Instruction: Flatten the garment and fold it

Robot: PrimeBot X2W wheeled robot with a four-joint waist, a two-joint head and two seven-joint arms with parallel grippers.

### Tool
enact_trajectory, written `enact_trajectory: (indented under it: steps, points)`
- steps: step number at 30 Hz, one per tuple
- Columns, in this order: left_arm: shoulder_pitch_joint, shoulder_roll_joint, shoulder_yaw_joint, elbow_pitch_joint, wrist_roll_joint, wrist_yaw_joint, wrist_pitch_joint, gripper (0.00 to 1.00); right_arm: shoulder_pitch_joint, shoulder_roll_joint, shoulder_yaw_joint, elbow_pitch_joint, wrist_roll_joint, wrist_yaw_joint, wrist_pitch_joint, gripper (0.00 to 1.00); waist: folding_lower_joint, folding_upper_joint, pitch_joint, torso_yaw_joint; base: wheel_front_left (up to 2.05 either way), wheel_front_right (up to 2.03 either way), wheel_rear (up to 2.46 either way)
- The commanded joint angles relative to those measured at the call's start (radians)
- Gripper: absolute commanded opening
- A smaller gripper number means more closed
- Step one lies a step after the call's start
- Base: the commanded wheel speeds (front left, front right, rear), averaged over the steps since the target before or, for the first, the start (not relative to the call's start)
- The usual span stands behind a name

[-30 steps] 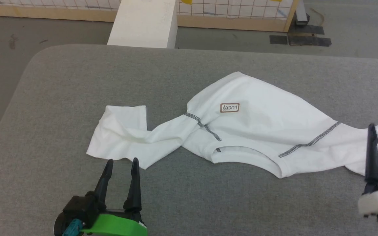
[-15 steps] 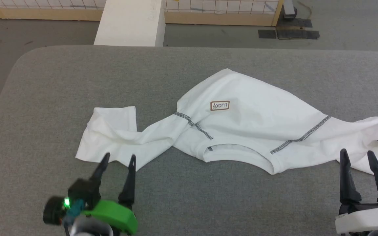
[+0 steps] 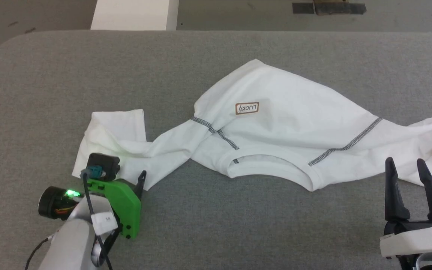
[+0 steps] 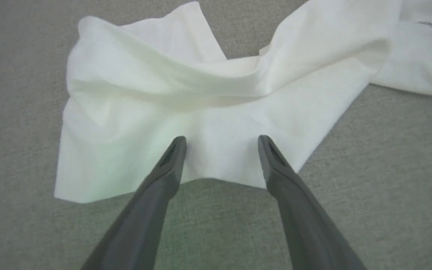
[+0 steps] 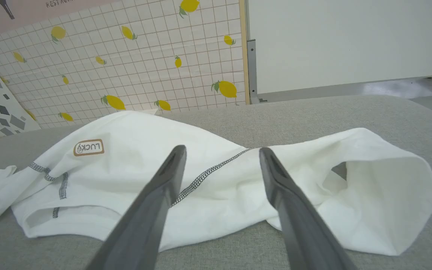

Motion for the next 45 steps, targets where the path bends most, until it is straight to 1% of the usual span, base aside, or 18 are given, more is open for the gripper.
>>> enact_trajectory:
  steps: [1, 2, 3, 4, 7, 10, 14, 16, 19, 22, 26, 30, 32, 34, 36, 37, 41, 45]
  points:
    - [-0.029, 0.004, -0.006, 0.038, -0.014, -0.009, 0.01, 1.0, -0.018, 0.001, 0.002, -0.002, 0.001, -0.002, 0.003, 1.0, 0.0, 0.0, 0.02, -0.008, 0.0, 0.0, 0.0]
    - [-0.037, 0.005, -0.008, 0.066, -0.022, -0.012, 0.013, 1.0, -0.02, 0.001, 0.004, -0.003, 0.001, -0.002, 0.004, 1.0, 0.0, 0.0, 0.022, -0.009, 0.0, 0.0, 0.0]
    - [-0.046, 0.005, -0.013, 0.097, -0.03, -0.017, 0.014, 0.29, -0.022, 0.001, 0.005, -0.003, 0.0, -0.002, 0.006, 1.0, 0.0, 0.0, 0.024, -0.011, 0.0, 0.0, 0.0]
    - [-0.053, 0.005, -0.016, 0.118, -0.036, -0.019, 0.01, 0.0, -0.023, 0.001, 0.005, -0.003, -0.001, -0.002, 0.008, 1.0, 0.0, 0.0, 0.024, -0.012, 0.0, 0.0, 0.0]
    - [-0.065, -0.006, -0.02, 0.156, -0.064, -0.027, -0.028, 0.0, -0.023, 0.001, -0.002, -0.002, -0.002, -0.002, 0.011, 1.0, 0.0, 0.0, 0.015, -0.008, 0.0, 0.0, 0.0]
    - [-0.061, -0.016, -0.013, 0.154, -0.101, -0.031, -0.058, 0.0, -0.014, 0.001, -0.008, -0.001, -0.004, -0.002, 0.015, 1.0, 0.0, 0.0, -0.001, 0.003, 0.0, 0.0, 0.0]
    - [-0.029, -0.012, 0.024, 0.075, -0.182, -0.035, -0.053, 0.0, -0.003, 0.001, 0.001, -0.001, 0.001, -0.002, 0.024, 1.0, 0.0, 0.0, -0.021, 0.017, 0.0, 0.0, 0.0]
    - [-0.002, 0.013, 0.061, 0.004, -0.21, -0.027, -0.035, 0.0, 0.003, 0.001, 0.0, -0.004, 0.002, -0.002, 0.027, 1.0, 0.0, 0.0, -0.026, 0.023, 0.0, 0.0, 0.0]
    - [0.042, 0.077, 0.133, -0.105, -0.227, 0.005, -0.011, 0.0, 0.011, 0.001, 0.005, -0.01, 0.002, -0.002, 0.032, 1.0, 0.0, 0.0, -0.025, 0.029, 0.0, 0.0, 0.0]
    - [0.09, 0.118, 0.198, -0.182, -0.249, 0.043, 0.031, 0.0, 0.012, 0.001, 0.007, -0.014, 0.003, -0.002, 0.038, 1.0, 0.0, 0.0, -0.018, 0.027, 0.0, 0.0, 0.0]
    - [0.144, 0.136, 0.283, -0.244, -0.314, 0.091, 0.094, 0.0, 0.009, 0.001, 0.007, -0.017, 0.003, -0.002, 0.049, 1.0, 0.0, 0.0, 0.0, 0.019, 0.0, 0.0, 0.0]
    - [0.135, 0.148, 0.327, -0.254, -0.284, 0.107, 0.0, 0.0, 0.005, 0.001, 0.004, -0.022, -0.003, -0.002, 0.057, 1.0, 0.0, 0.0, 0.024, 0.015, 0.0, 0.0, 0.0]
    - [0.114, 0.135, 0.334, -0.22, -0.261, 0.114, -0.078, 0.0, -0.001, 0.001, 0.005, -0.024, -0.006, -0.002, 0.06, 1.0, 0.0, 0.0, 0.035, 0.014, 0.0, 0.0, 0.0]
    - [0.098, 0.12, 0.312, -0.161, -0.255, 0.106, -0.099, 0.0, -0.007, 0.001, 0.007, -0.024, -0.009, -0.002, 0.063, 1.0, 0.0, 0.0, 0.045, 0.014, 0.0, 0.0, 0.0]
    - [0.075, 0.099, 0.29, -0.107, -0.257, 0.099, -0.115, 0.81, -0.013, 0.001, 0.01, -0.022, -0.011, -0.002, 0.065, 1.0, 0.0, 0.0, 0.051, 0.015, 0.0, 0.0, 0.0]
    - [0.062, 0.091, 0.279, -0.081, -0.254, 0.094, -0.126, 1.0, -0.016, 0.001, 0.011, -0.021, -0.012, -0.002, 0.066, 1.0, 0.0, 0.0, 0.053, 0.015, 0.0, 0.0, 0.0]
    - [0.028, 0.069, 0.261, -0.046, -0.245, 0.086, -0.187, 1.0, -0.021, 0.001, 0.013, -0.017, -0.013, -0.002, 0.068, 1.0, 0.0, 0.0, 0.048, 0.013, 0.0, 0.0, 0.0]
    - [0.024, 0.06, 0.26, -0.1, -0.22, 0.088, -0.275, 1.0, -0.022, 0.001, 0.007, -0.01, -0.008, -0.002, 0.063, 1.0, 0.0, 0.0, 0.025, 0.014, 0.0, 0.0, 0.0]
